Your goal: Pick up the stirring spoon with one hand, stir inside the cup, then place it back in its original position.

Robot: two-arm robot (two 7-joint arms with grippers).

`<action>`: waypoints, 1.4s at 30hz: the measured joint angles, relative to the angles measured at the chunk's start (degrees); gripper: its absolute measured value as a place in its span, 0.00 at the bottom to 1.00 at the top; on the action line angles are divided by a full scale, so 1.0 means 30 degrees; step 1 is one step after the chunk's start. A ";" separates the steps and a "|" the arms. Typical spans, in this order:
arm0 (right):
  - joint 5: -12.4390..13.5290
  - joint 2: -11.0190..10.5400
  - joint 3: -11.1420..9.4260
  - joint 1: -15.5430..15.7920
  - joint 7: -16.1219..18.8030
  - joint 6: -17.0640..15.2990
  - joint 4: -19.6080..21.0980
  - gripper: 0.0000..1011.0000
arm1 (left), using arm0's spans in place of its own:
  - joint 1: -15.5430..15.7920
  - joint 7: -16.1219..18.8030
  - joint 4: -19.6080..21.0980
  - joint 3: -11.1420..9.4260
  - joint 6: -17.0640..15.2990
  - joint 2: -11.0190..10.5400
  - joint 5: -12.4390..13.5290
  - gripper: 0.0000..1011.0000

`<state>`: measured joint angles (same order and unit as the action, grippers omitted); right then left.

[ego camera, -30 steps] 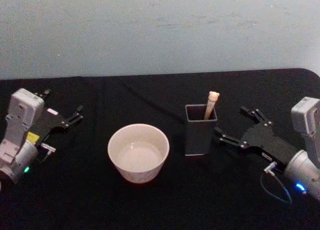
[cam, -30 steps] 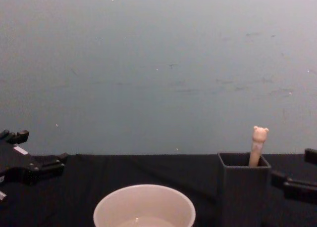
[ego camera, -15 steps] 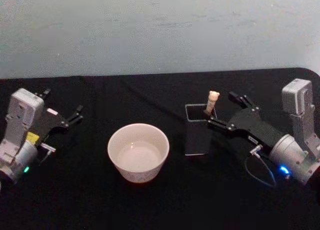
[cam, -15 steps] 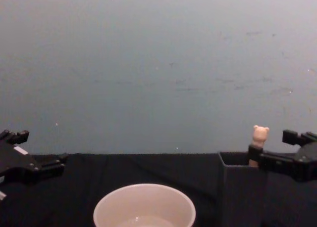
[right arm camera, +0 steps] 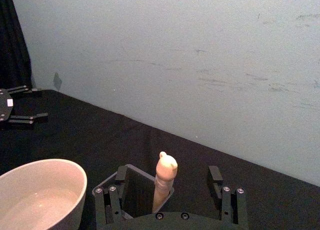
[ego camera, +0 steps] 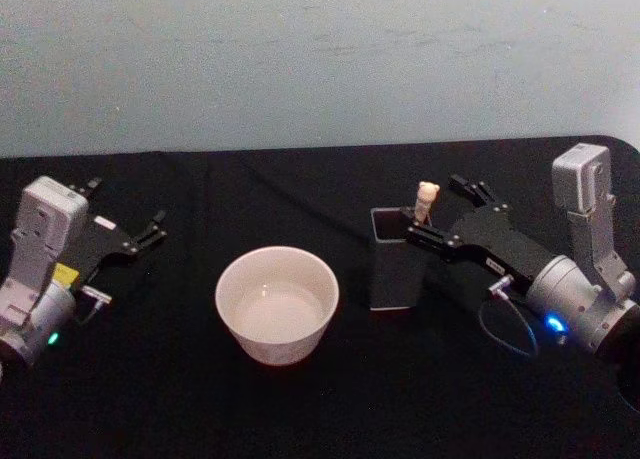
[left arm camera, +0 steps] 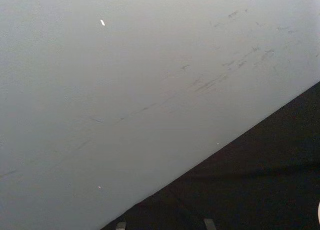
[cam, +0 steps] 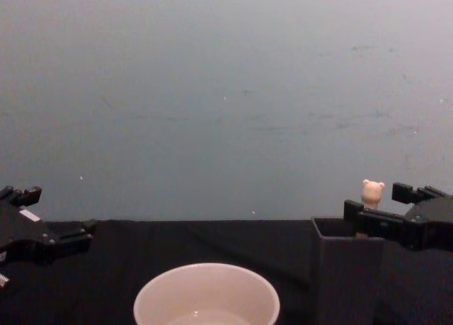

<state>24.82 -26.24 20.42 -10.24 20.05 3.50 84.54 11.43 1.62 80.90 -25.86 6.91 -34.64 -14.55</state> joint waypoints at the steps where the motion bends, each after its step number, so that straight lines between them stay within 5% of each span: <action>1: -0.0063 0.0087 -0.0037 -0.0043 0.0060 -0.0024 -0.0084 0.99 | 0.0000 0.0000 0.0000 0.0000 0.0000 0.0000 0.0000 0.99; 16: -0.0534 0.0846 -0.0400 -0.0409 0.0464 -0.0261 -0.0598 0.99 | 0.0000 0.0000 0.0000 -0.0001 0.0000 0.0000 0.0001 0.99; 35: -0.0529 0.0803 -0.0368 -0.0400 0.0442 -0.0234 -0.0575 0.99 | 0.0000 0.0000 0.0000 -0.0001 0.0001 0.0000 0.0000 0.99; 42: -0.0520 0.0793 -0.0354 -0.0388 0.0431 -0.0221 -0.0563 0.86 | 0.0001 0.0000 0.0000 0.0000 0.0000 -0.0001 0.0000 0.99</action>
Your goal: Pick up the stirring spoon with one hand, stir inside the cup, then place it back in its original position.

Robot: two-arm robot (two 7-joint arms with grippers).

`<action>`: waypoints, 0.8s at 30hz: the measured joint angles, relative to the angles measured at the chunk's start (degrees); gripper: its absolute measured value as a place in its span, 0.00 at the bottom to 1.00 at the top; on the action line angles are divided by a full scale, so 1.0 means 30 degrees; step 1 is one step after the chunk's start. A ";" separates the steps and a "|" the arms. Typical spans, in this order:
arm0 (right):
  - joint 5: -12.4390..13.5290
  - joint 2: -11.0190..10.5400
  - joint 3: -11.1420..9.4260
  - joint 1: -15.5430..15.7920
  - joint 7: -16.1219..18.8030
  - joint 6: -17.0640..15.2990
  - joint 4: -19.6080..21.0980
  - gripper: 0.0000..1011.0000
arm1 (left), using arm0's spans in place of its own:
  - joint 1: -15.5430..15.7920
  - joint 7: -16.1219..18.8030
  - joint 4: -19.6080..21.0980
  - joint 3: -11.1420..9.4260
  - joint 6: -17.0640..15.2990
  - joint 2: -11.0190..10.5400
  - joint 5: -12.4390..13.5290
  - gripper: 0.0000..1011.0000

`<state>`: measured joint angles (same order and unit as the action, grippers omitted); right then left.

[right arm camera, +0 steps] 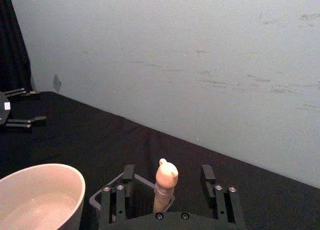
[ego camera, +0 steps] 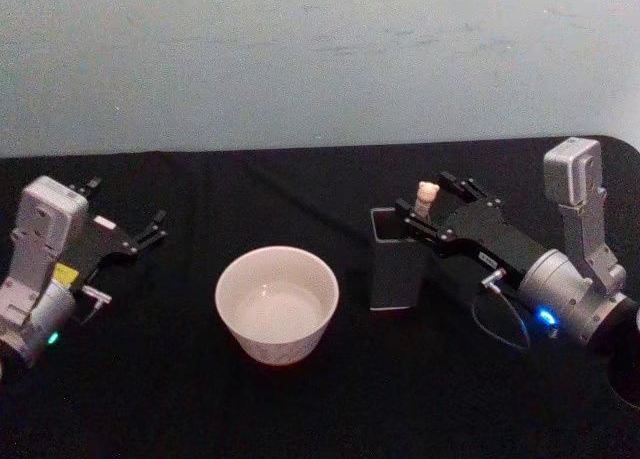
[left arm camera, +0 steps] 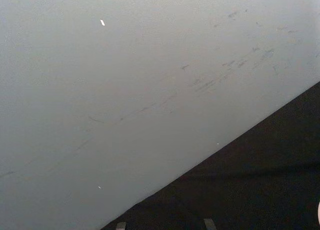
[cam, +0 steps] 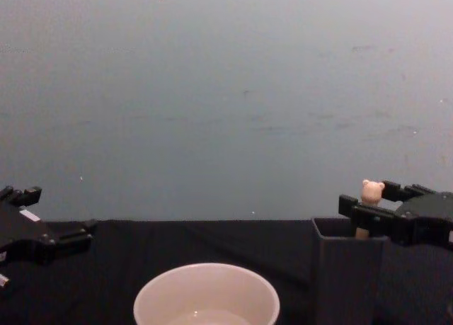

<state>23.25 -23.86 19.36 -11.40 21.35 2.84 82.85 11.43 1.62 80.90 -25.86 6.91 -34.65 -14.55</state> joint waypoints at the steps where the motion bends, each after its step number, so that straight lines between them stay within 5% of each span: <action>1: 0.0002 -0.0003 0.0002 0.0003 -0.0002 0.0002 0.0003 0.83 | -0.0001 0.0000 -0.0001 -0.0001 0.0000 0.0000 0.0001 0.99; 20: 0.0025 -0.0016 0.0005 0.0009 -0.0015 0.0014 0.0007 0.25 | -0.0001 0.0000 -0.0001 0.0000 0.0001 0.0001 0.0000 0.99; 24: 0.0026 -0.0016 0.0005 0.0009 -0.0014 0.0016 0.0007 0.22 | -0.0001 0.0001 -0.0001 0.0000 0.0000 0.0000 0.0000 0.99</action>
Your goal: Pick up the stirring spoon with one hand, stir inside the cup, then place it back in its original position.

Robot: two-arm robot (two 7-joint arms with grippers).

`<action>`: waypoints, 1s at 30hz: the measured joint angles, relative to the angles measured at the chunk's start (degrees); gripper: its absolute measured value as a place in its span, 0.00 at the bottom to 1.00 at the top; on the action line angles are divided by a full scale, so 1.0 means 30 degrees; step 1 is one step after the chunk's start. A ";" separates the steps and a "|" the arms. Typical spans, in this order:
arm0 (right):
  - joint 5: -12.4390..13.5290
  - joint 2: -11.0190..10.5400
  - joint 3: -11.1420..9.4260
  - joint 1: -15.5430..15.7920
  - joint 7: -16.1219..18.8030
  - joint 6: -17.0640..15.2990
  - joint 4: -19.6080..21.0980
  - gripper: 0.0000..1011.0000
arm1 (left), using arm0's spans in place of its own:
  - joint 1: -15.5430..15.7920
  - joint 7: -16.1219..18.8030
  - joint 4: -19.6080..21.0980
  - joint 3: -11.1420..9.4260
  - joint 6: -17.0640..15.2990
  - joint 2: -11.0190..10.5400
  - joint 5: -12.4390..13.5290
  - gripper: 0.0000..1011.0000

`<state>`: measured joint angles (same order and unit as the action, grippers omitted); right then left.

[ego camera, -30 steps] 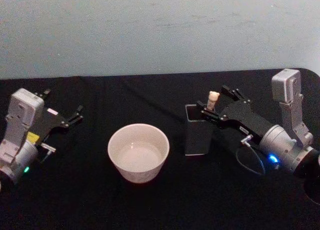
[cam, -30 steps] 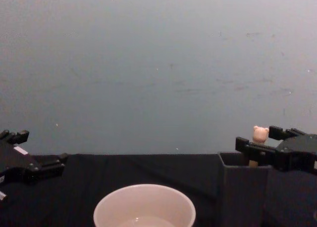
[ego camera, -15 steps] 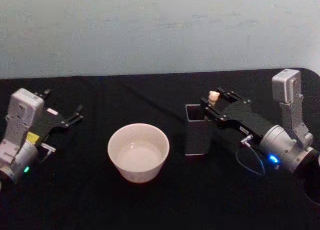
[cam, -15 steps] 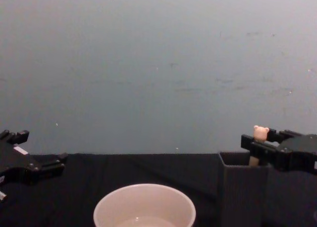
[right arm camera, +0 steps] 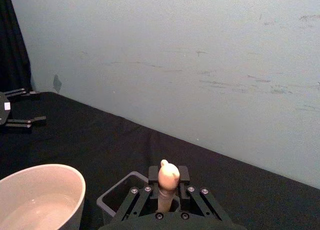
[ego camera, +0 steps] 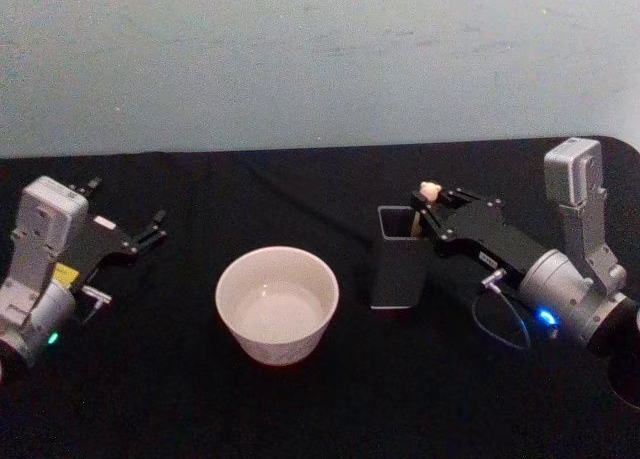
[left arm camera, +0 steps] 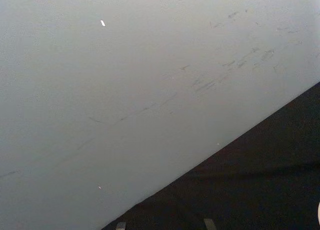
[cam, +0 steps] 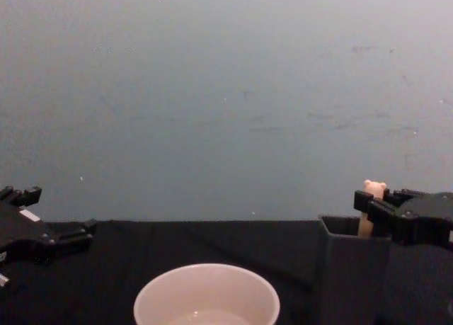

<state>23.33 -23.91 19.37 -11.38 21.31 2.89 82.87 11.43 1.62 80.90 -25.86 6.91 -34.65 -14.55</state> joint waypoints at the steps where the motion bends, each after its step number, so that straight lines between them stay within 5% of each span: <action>1: 0.0000 0.0000 0.0000 0.0000 0.0000 0.0000 0.0000 0.22 | 0.0000 0.0000 0.0000 0.0000 0.0000 0.0000 0.0000 0.99; 20: -0.0031 0.0087 -0.0238 0.0082 0.0515 0.0007 0.0222 0.22 | 0.0000 0.0000 0.0001 -0.0001 0.0001 0.0000 0.0000 0.99; 30: 0.1040 0.0071 -0.1003 0.0476 0.1038 -0.0294 0.1308 0.22 | 0.0000 0.0000 0.0001 0.0000 0.0000 0.0000 0.0000 0.99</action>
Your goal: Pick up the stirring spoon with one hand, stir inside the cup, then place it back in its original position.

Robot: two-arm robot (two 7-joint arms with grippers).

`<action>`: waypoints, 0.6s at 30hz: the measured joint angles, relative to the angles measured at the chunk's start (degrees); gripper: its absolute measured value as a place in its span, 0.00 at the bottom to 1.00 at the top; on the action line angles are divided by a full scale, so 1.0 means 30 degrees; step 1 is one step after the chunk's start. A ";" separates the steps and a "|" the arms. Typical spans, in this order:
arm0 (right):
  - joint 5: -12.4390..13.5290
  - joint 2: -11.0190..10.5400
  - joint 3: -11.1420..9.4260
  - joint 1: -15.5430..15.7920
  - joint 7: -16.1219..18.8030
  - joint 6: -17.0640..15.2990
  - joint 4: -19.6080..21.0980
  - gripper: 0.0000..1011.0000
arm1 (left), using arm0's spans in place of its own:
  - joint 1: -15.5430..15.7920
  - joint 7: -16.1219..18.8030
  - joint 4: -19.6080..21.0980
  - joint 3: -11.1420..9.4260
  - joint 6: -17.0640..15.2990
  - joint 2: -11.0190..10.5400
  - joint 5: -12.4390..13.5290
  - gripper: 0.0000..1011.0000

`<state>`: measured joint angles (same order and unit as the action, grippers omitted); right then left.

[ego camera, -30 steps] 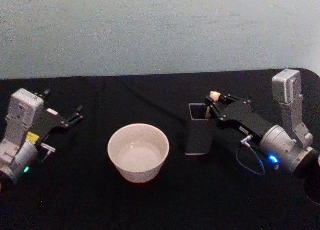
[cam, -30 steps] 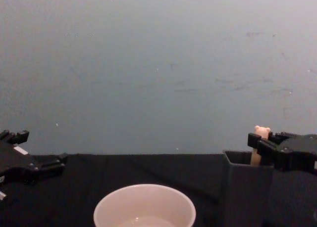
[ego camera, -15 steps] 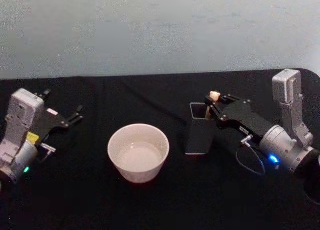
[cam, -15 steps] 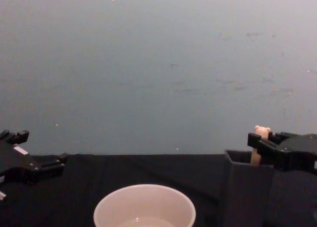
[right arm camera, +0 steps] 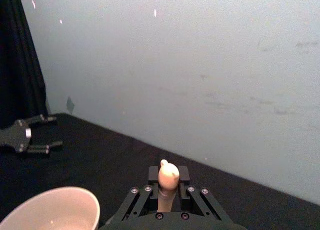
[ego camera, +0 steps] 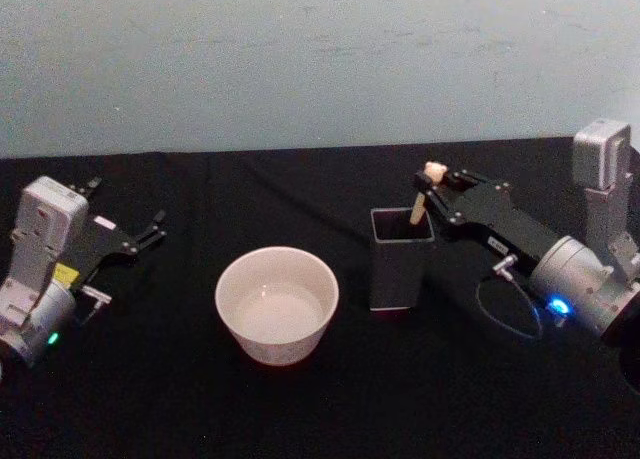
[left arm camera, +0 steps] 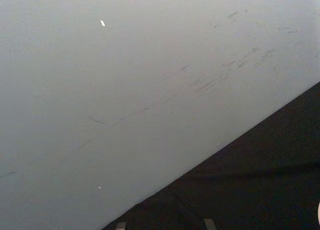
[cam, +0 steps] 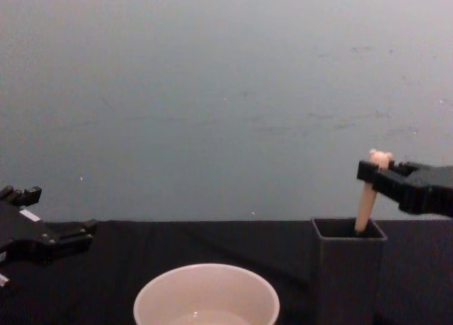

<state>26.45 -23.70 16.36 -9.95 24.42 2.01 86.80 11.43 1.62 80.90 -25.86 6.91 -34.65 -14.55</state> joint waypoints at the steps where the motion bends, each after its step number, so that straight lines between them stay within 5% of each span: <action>1: 0.0084 -0.0020 -0.0066 0.0035 0.0000 -0.0010 0.0122 0.22 | -0.0001 0.0000 0.0000 0.0000 0.0000 0.0000 0.0000 0.99; 18: 0.2220 -0.0150 -0.1332 0.0363 0.0007 0.0413 0.2235 0.22 | 0.0000 0.0000 0.0000 -0.0001 0.0000 0.0000 0.0000 0.99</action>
<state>33.11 -24.15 12.37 -8.86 24.44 3.25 93.50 11.43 1.62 80.90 -25.86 6.91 -34.65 -14.55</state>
